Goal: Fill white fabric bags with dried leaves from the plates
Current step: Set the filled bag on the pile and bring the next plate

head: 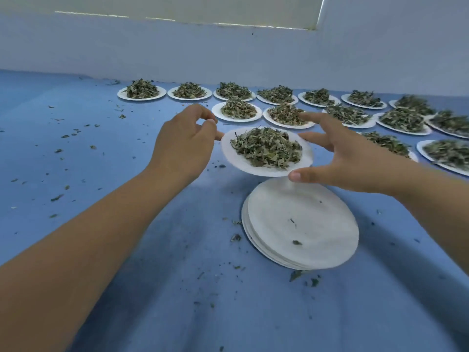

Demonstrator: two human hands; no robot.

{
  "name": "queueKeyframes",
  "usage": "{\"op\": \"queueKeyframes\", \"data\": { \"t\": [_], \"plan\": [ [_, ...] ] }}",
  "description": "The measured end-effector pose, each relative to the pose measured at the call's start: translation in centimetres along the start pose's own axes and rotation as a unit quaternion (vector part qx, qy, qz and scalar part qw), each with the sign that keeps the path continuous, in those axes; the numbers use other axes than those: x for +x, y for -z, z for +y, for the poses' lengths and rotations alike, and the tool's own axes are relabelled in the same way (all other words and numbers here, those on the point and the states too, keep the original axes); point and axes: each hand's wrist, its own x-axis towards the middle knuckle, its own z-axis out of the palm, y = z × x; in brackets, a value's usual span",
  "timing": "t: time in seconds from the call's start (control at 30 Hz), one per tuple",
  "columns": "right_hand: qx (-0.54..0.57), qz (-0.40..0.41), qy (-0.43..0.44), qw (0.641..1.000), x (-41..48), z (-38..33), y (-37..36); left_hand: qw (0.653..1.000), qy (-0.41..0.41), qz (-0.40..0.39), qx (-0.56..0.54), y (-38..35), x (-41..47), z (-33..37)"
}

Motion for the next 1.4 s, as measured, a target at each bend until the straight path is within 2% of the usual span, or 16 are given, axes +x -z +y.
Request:
{"op": "queueKeyframes", "data": {
  "t": [0.13,0.27,0.47,0.53,0.63,0.77,0.83,0.93,1.07,1.2,1.3,1.4],
  "plan": [
    [0.015,0.009,-0.025,1.000,-5.8,1.7,0.1,0.998,-0.034,-0.046,0.006,-1.6,-3.0,1.7],
    [0.023,-0.008,-0.031,0.999,-9.3,2.4,-1.1,0.998,-0.035,-0.056,0.020,-2.2,-5.3,2.2],
    [-0.029,-0.035,-0.023,0.999,-10.9,2.8,-2.1,0.990,-0.064,-0.080,0.098,-2.7,-6.9,2.3],
    [-0.028,-0.040,-0.024,0.999,-11.3,3.1,-1.9,0.983,-0.090,-0.064,0.146,-2.8,-7.1,2.5],
    [-0.033,0.018,-0.038,0.999,-11.8,4.1,-0.6,0.974,-0.155,-0.002,0.163,-3.8,-7.6,4.1],
    [-0.151,0.170,-0.114,0.967,-13.0,8.4,2.0,0.970,-0.211,-0.032,0.118,-8.3,-9.2,9.0],
    [-0.208,0.174,-0.185,0.945,-14.2,11.1,2.9,0.964,-0.234,-0.072,0.104,-11.1,-10.2,11.4],
    [-0.236,0.181,-0.281,0.913,-15.9,14.4,3.4,0.951,-0.261,-0.127,0.108,-14.6,-11.4,14.2],
    [-0.250,0.258,-0.281,0.890,-17.6,16.4,3.8,0.918,-0.349,-0.129,0.134,-17.3,-12.4,16.7],
    [-0.279,0.247,-0.273,0.887,-17.9,17.0,4.9,0.900,-0.385,-0.146,0.143,-18.7,-12.9,17.8],
    [-0.245,0.282,-0.238,0.897,-17.7,16.3,5.8,0.905,-0.358,-0.180,0.146,-19.7,-13.2,18.4],
    [-0.026,0.362,-0.189,0.912,-16.6,14.0,6.1,0.940,-0.267,-0.191,0.089,-20.5,-13.1,19.0]
  ]
}}
